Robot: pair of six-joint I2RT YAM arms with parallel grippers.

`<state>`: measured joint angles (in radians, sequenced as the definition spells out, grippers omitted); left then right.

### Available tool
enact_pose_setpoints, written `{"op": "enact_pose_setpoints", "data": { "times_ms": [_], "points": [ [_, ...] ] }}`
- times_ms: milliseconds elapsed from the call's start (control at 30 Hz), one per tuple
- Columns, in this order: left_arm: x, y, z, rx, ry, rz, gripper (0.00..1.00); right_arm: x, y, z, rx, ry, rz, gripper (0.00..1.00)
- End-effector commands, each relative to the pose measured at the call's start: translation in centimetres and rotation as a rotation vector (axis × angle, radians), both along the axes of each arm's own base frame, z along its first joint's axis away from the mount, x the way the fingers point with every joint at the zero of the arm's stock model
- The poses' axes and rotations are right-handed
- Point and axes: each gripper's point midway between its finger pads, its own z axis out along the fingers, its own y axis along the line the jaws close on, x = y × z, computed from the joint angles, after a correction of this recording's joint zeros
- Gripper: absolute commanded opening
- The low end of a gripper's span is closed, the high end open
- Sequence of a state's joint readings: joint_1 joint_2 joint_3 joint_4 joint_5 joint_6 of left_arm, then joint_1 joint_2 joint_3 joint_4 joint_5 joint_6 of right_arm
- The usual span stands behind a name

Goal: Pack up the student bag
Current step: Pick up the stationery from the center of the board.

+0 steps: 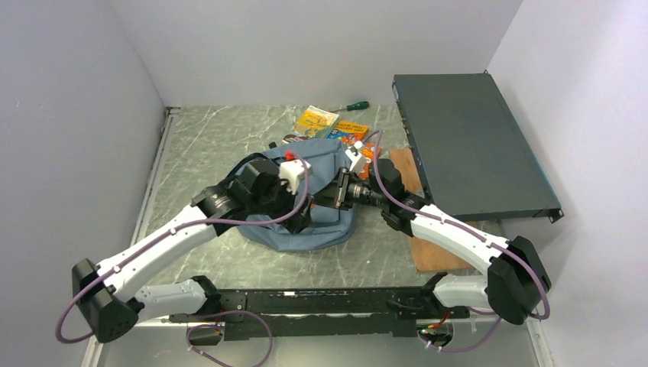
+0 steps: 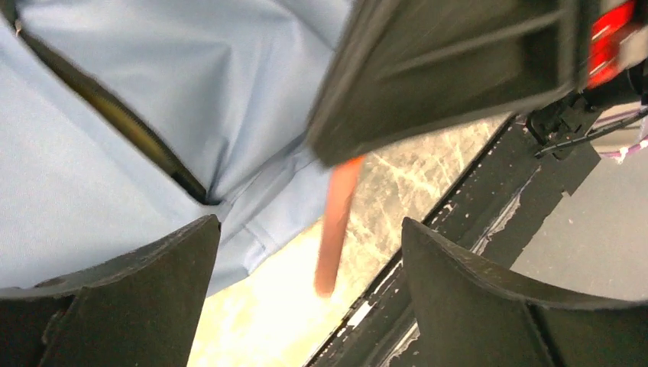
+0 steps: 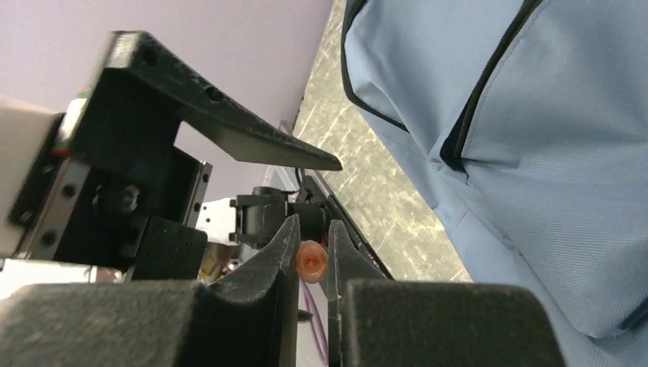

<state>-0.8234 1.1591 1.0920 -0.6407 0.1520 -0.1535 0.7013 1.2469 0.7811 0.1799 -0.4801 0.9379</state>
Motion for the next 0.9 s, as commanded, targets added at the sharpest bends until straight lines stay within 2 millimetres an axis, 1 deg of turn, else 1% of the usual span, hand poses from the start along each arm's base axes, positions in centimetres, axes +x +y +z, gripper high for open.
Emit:
{"op": "enact_pose_setpoints", "data": {
  "times_ms": [0, 33, 67, 100, 200, 300, 367, 400, 467, 567, 633, 800, 867],
  "points": [
    [0.1, 1.7, 1.8, -0.214, 0.045, 0.087, 0.99, 1.8, -2.1, 3.8, 0.149, -0.012, -0.093, 0.0],
    [0.3, 2.4, 2.1, -0.266, 0.048, 0.115, 0.99, 2.2, -2.7, 4.0, 0.162, -0.004, -0.112, 0.0],
    [-0.1, 2.6, 2.6, -0.334, 0.063, 0.106, 1.0, 2.3, -3.2, 4.5, 0.192, 0.004, -0.119, 0.0],
    [-0.2, 3.0, 3.7, -0.404, 0.045, 0.107, 1.0, 2.4, -3.6, 4.9, 0.213, 0.007, -0.123, 0.0],
    [-0.7, 3.8, 3.9, -0.5, 0.059, 0.112, 0.99, 2.7, -4.5, 6.0, 0.246, 0.009, -0.131, 0.0],
    [-1.1, 3.8, 3.9, -0.555, 0.08, 0.088, 0.93, 2.7, -4.7, 7.0, 0.281, 0.012, -0.118, 0.0],
    [-1.0, 3.8, 4.1, -0.574, 0.083, 0.088, 0.87, 2.7, -4.6, 7.5, 0.288, 0.005, -0.109, 0.0],
    [-0.9, 3.8, 4.3, -0.582, 0.083, 0.089, 0.87, 2.7, -4.5, 7.6, 0.286, 0.003, -0.105, 0.0],
    [-0.8, 3.7, 5.1, -0.604, 0.065, 0.076, 0.88, 2.7, -4.5, 7.6, 0.288, 0.005, -0.101, 0.0],
    [-0.8, 3.1, 6.2, -0.642, 0.049, 0.036, 0.93, 2.5, -4.5, 7.6, 0.291, 0.0, -0.097, 0.0],
    [-0.8, 2.6, 6.8, -0.65, 0.054, -0.006, 0.93, 2.5, -4.5, 7.6, 0.294, -0.005, -0.096, 0.0],
    [-1.2, 1.0, 6.5, -0.651, 0.111, -0.099, 0.87, 2.3, -4.3, 7.6, 0.3, -0.011, -0.083, 0.0],
    [-1.4, 0.4, 6.1, -0.621, 0.122, -0.118, 0.81, 2.3, -4.0, 7.8, 0.299, -0.021, -0.075, 0.0]
  ]
}}
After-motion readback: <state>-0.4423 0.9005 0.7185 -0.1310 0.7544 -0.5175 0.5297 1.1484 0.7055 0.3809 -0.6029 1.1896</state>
